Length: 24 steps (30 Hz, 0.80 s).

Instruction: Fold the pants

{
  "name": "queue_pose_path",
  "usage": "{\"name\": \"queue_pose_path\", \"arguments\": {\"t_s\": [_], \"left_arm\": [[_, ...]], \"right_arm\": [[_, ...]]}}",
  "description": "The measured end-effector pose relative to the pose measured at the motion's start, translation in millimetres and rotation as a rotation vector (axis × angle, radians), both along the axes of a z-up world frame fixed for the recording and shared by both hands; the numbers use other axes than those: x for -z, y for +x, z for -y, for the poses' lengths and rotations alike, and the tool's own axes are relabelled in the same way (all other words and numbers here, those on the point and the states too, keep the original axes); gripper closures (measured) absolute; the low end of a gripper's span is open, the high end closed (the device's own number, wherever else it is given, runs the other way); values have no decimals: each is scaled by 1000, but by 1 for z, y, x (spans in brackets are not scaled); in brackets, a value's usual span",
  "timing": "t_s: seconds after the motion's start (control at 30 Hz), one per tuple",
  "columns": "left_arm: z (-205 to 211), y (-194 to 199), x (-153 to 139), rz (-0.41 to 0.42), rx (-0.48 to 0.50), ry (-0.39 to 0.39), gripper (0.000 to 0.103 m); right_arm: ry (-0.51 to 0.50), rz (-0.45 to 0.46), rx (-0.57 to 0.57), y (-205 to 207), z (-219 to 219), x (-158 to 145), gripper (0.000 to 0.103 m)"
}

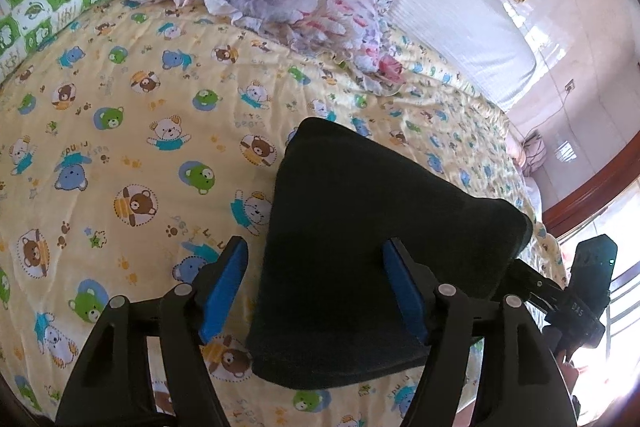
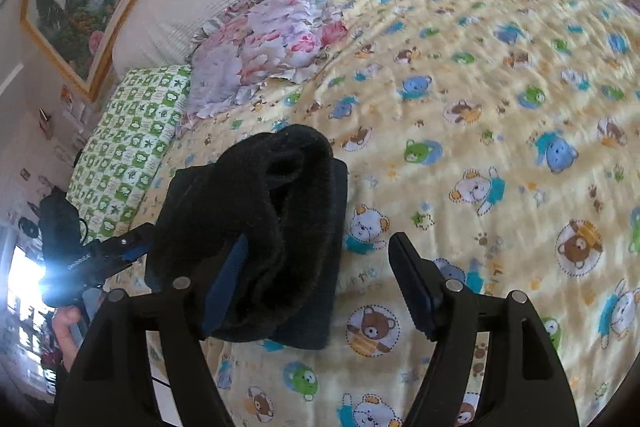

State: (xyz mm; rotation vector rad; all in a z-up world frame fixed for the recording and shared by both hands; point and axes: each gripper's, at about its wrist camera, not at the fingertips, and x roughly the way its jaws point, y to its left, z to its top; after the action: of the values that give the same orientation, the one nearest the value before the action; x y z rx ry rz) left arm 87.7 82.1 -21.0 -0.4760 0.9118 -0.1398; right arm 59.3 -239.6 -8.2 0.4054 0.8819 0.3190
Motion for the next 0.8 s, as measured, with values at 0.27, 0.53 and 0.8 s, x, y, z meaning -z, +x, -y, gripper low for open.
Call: {"name": "queue_pose_path", "arguments": {"t_s": [0.27, 0.53, 0.8], "left_arm": [[-1, 17, 14, -39, 25, -33, 28], [-2, 31, 34, -92, 38, -123, 27], [13, 27, 21, -56, 74, -82, 60]], "right_arm": [[154, -73, -103, 12, -11, 23, 30], [203, -53, -124, 13, -8, 27, 34], [209, -31, -130, 9, -8, 23, 47]]}}
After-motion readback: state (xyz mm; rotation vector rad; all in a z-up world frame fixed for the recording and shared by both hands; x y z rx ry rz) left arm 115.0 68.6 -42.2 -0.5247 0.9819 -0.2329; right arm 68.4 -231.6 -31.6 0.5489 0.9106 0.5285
